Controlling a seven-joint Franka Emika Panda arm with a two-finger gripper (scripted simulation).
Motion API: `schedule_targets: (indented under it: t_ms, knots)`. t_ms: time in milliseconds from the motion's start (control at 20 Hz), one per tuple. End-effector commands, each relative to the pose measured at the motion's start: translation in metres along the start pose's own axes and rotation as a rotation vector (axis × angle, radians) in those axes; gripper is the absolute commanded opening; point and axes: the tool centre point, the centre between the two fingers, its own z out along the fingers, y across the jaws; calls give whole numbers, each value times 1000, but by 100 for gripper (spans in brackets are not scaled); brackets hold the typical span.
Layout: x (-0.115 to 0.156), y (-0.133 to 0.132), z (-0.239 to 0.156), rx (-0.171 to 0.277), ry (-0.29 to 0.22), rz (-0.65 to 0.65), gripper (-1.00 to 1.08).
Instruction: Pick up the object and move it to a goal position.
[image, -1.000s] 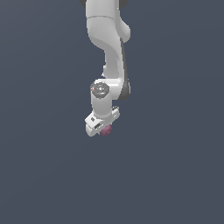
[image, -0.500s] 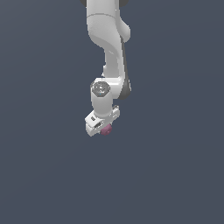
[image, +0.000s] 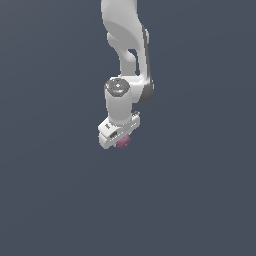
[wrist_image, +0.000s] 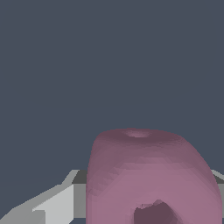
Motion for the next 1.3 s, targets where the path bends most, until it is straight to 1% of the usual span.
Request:
schedule_targets:
  t_ms: [0,850,1050,1250]
  knots:
    - [3,-5,-22,-1,1,-1,-100]
    - [25,-43,-210,0,1,-2,-100]
    - [30,-49,-246,0,1,-2,-100]
    - [34,-53,-273,0,1,-1,-100]
